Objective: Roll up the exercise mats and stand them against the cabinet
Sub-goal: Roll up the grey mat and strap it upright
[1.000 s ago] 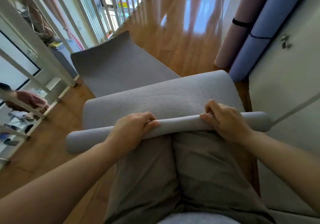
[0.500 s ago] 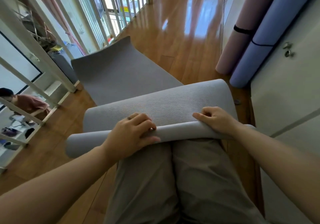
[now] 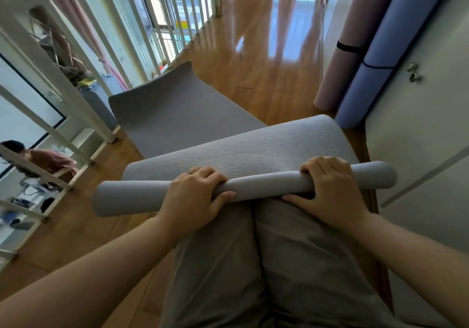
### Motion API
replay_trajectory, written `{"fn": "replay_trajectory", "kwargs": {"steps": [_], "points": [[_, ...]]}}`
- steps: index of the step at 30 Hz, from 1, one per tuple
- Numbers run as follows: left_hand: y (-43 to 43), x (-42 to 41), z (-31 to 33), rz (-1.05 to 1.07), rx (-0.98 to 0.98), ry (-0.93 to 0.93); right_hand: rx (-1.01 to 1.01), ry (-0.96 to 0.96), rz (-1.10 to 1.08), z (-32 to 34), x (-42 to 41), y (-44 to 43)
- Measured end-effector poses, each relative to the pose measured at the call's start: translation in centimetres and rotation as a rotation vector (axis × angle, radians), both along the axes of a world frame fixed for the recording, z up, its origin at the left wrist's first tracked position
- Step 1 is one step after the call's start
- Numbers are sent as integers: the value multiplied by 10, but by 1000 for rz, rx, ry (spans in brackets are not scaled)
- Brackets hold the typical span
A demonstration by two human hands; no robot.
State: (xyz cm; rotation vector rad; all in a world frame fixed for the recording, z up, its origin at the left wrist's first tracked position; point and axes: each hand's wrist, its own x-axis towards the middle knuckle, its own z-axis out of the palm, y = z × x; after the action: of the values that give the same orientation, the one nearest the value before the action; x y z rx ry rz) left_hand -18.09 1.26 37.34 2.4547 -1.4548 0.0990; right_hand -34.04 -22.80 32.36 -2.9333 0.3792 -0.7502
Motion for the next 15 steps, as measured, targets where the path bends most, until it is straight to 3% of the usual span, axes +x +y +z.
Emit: {"fn": "replay_trajectory", "kwargs": {"steps": [6, 10, 15], "points": [[-9, -14, -7, 50, 269, -227, -47, -7, 116, 1, 14, -9], [-13, -2, -4, 36, 301, -239, -45, -35, 139, 5, 24, -12], [-6, -2, 27, -30, 328, -226, -179, -13, 287, 41, 31, -23]]}}
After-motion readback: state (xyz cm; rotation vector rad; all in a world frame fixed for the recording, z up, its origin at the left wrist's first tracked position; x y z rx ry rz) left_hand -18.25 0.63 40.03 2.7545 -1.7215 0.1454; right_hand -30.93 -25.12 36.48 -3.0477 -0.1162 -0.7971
